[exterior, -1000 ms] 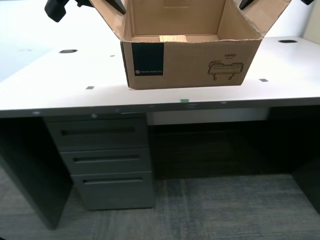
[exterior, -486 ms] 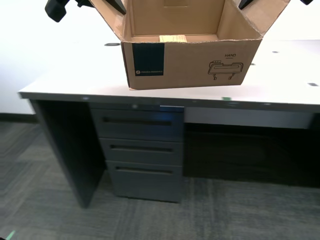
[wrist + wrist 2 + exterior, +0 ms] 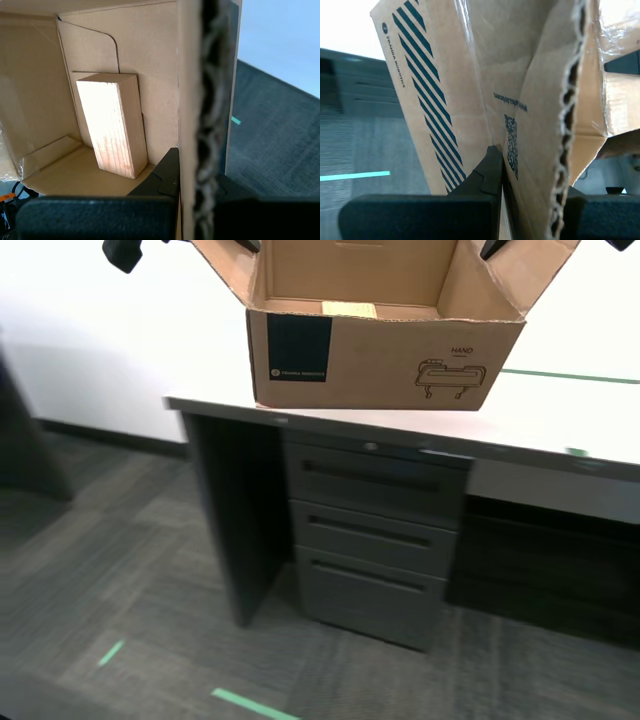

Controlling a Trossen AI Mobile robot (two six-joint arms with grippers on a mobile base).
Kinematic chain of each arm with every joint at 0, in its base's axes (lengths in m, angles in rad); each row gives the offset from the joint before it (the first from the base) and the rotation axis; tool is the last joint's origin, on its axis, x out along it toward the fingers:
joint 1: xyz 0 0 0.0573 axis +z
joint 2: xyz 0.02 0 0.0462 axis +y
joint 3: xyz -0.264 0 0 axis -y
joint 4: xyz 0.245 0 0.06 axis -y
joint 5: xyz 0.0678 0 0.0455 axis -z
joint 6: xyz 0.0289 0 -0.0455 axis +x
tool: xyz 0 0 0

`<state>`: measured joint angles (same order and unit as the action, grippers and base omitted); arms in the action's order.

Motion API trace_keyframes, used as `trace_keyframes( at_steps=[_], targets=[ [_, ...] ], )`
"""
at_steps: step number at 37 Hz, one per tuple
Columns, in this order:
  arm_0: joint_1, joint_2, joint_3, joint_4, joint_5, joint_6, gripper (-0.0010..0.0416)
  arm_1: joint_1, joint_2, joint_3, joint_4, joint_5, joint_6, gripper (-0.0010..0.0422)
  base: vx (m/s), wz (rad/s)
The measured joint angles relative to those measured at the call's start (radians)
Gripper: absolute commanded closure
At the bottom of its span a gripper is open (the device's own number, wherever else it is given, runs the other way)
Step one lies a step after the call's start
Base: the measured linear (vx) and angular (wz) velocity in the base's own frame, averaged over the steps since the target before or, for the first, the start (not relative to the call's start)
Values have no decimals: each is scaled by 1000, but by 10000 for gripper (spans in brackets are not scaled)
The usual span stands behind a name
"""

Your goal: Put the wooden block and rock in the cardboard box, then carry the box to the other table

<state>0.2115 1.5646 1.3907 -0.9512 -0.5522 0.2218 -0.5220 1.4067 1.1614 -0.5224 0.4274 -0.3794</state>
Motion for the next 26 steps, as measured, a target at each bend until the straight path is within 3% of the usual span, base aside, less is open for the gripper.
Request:
trace_keyframes(
  at_steps=[14, 21, 26],
  targets=[
    [18, 0, 0, 0, 5, 3, 407, 0, 0, 0, -38, 3, 33, 413, 13, 521],
    [22, 0, 0, -2, 5, 16, 407, 0, 0, 0, -49, 51, 50, 413, 11, 489],
    [23, 0, 0, -1, 7, 47, 407, 1, -1, 0, -49, 65, 74, 413, 10, 458]
  ],
)
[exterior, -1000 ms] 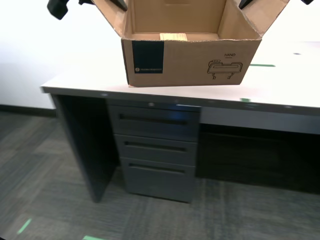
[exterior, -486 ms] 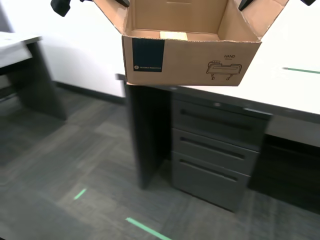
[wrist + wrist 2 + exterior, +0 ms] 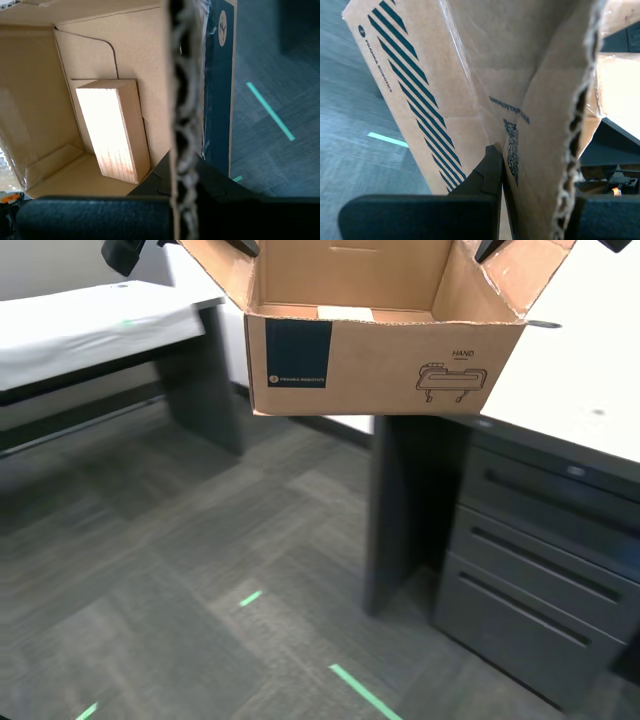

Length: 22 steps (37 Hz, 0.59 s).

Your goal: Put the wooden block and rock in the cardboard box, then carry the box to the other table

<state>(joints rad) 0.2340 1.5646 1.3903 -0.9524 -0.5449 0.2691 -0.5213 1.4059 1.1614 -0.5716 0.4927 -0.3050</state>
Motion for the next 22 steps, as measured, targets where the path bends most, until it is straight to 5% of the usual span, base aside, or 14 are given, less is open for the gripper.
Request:
trace_keyframes(
  at_steps=[10, 22],
  targets=[
    [6, 0, 0, 19, 34, 47, 406, 0, 0, 0, -3, 11, 13, 413, 5, 401],
    [-14, 26, -2, 110, 49, 34, 407, -31, 0, 2, 12, 2, -66, 413, 3, 26]
  ],
)
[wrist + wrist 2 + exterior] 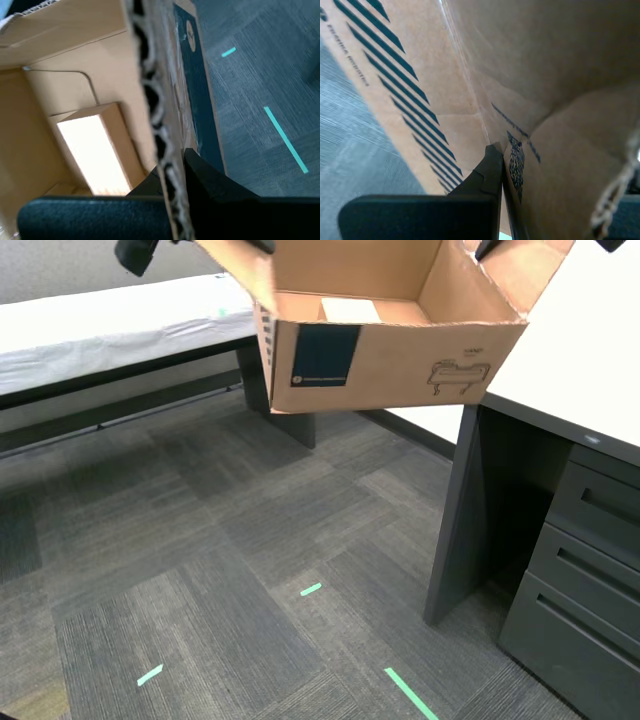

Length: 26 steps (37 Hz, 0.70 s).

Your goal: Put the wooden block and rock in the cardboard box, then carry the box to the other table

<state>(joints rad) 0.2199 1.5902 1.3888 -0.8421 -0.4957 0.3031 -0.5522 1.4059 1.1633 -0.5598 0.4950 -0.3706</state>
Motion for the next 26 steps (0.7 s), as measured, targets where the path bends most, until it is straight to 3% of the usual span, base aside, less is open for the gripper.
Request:
trace_keyframes(
  at_steps=[2, 11, 21, 26],
  targets=[
    [0, 8, 0, 3, 0, -1, 406, -2, -1, -1, -5, 5, -2, 413, 26, -48],
    [0, 10, 2, 19, 13, -16, 406, -4, 4, -2, -2, -52, -5, 413, 49, -16],
    [2, 10, 2, 20, 15, -15, 407, -4, 4, -2, 1, -56, 6, 413, 61, 20],
    [2, 10, 2, 21, 16, -15, 406, -4, 4, -2, 1, -79, 6, 413, 58, 29]
  ],
)
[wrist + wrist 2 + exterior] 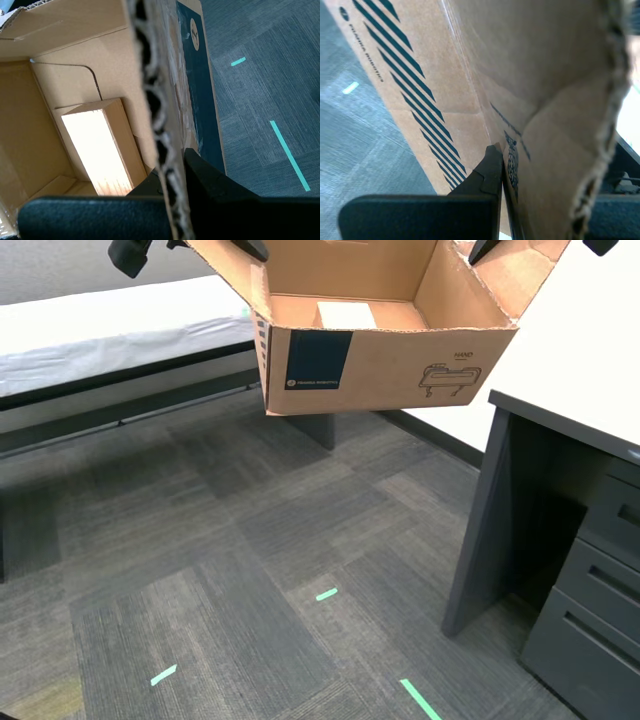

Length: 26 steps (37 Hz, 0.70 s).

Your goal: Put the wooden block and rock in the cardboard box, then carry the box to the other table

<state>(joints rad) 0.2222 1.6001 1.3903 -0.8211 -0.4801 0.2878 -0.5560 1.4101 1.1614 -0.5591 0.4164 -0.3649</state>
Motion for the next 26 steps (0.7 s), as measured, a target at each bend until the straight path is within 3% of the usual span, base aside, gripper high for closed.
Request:
trace_keyframes(
  at_steps=[7, 15, 26],
  targets=[
    [0, 0, 0, 1, 0, 0, 406, 0, 0, 0, 0, -4, -3, 413, 61, 23],
    [-1, 0, 0, 2, 0, -24, 407, 0, 0, 0, 0, -4, -68, 413, 63, 23],
    [-2, 0, 0, -1, 0, -43, 407, -1, 0, 0, 1, -5, -103, 413, 70, 20]
  ],
)
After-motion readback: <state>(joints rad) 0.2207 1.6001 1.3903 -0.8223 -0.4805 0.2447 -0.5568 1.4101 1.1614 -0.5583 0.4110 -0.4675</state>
